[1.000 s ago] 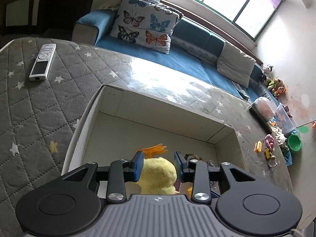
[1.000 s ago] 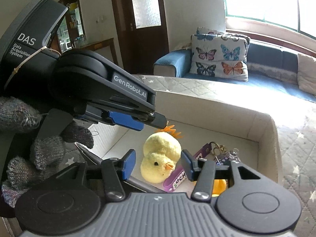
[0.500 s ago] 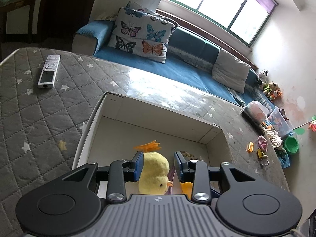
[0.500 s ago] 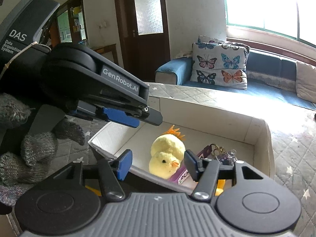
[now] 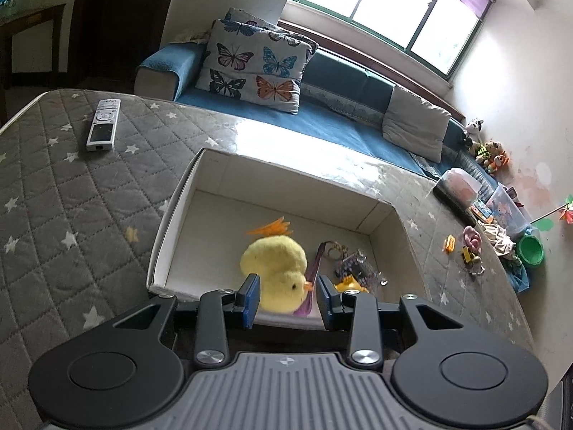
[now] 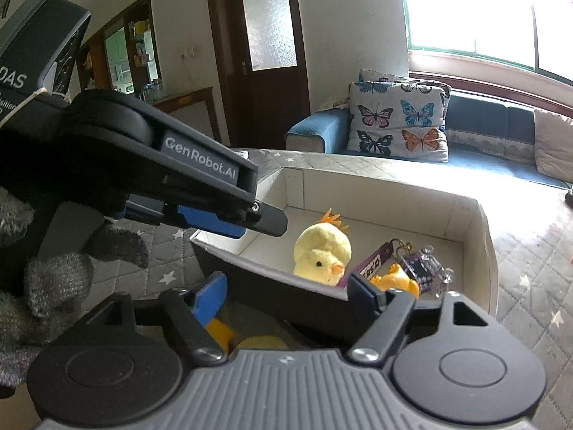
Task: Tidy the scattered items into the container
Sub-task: 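Withdraw both open grippers up from the box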
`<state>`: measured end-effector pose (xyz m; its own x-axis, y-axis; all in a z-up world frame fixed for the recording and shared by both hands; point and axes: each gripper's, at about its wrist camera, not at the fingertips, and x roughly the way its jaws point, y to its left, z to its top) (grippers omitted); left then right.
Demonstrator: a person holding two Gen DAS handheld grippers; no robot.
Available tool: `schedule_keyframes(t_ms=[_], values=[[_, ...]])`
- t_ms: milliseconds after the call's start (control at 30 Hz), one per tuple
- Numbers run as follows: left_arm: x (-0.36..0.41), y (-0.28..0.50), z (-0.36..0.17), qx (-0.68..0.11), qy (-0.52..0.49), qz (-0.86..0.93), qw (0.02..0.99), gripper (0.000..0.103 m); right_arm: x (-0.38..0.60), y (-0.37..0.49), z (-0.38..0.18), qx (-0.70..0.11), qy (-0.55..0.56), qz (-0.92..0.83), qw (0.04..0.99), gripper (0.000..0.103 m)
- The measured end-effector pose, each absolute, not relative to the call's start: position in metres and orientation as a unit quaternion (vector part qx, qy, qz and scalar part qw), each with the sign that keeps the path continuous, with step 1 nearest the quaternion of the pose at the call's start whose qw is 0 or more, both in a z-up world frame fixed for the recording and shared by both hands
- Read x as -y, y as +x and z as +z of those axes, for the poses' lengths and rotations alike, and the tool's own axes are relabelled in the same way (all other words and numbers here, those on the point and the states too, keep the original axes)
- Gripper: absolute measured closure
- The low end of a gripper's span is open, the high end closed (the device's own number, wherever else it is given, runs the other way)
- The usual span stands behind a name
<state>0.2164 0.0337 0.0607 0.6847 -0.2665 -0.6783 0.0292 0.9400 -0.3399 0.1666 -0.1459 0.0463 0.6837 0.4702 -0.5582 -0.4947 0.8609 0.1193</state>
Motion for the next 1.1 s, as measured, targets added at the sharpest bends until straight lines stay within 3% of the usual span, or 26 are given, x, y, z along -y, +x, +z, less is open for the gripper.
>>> schedule_keyframes(t_ms=[367, 633, 1100], values=[[-0.039, 0.188, 0.058, -0.379, -0.146, -0.071, 0.911, 0.066, 0.146, 0.142, 0.039, -0.302, -0.017, 0.264, 0.916, 0.015], [-0.045, 0.17, 0.05, -0.377, -0.14, -0.057, 0.914, 0.066, 0.147, 0.127, 0.033, -0.296, -0.021, 0.258, 0.919, 0.0], [-0.048, 0.143, 0.037, -0.38, -0.114, -0.041, 0.917, 0.066, 0.143, 0.108, 0.02, -0.298, -0.037, 0.26, 0.918, 0.0]])
